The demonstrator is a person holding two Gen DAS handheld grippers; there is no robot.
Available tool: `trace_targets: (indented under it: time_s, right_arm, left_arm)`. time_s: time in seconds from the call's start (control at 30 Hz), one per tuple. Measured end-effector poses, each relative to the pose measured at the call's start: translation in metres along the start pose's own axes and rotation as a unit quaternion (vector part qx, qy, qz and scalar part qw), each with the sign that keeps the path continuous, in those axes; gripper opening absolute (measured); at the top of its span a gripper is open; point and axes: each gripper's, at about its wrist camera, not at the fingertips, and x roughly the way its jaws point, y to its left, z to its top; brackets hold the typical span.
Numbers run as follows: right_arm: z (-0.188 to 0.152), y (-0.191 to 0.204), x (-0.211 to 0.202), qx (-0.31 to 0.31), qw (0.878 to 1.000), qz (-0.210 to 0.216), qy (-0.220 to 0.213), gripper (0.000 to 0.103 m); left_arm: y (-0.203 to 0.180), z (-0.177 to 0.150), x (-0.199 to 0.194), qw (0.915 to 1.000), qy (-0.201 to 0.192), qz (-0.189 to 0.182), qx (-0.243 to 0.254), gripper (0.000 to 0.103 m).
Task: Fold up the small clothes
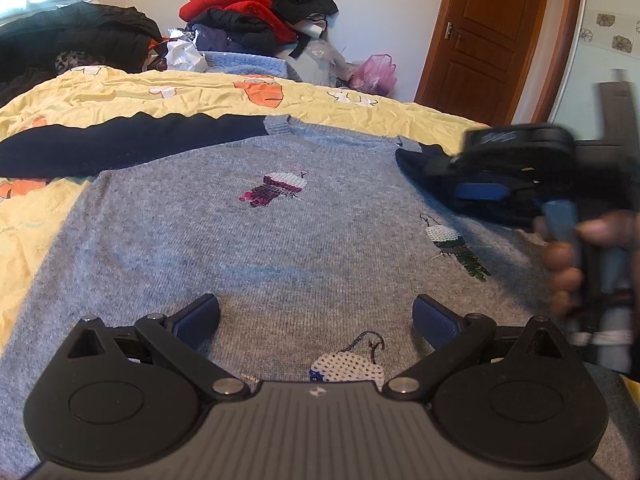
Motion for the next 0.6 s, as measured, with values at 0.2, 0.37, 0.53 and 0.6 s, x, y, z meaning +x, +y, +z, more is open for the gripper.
trace_targets:
  time_s: [0.2, 0.37, 0.53, 0.6]
  right_arm:
    - [-0.022, -0.024, -0.049, 0.037, 0.998, 0.04, -0.014, 0.06]
    - [-0.047, -0.038, -0.05, 0.046, 0.998, 0.049, 0.011, 0.058]
    - [-0.054, -0.039, -0.052, 0.038, 0.997, 0.069, -0.003, 0.063]
    - [-0.054, -0.043, -0.052, 0.048, 0.996, 0.081, -0.004, 0.065]
  left_arm:
    - [0.01, 0.058, 0.017, 0.9877, 0.029, -0.136, -0.071, 0.103]
    - [0.025, 0.107, 0.085, 0.938, 0.076, -0.245, -0.233, 0.103]
    - [0.005, 0.118, 0.136, 0.9134, 0.124, -0.27, -0.279, 0.103]
    - [-0.008, 0.12, 0.146, 0.9165, 0.128, -0.27, -0.266, 0.103]
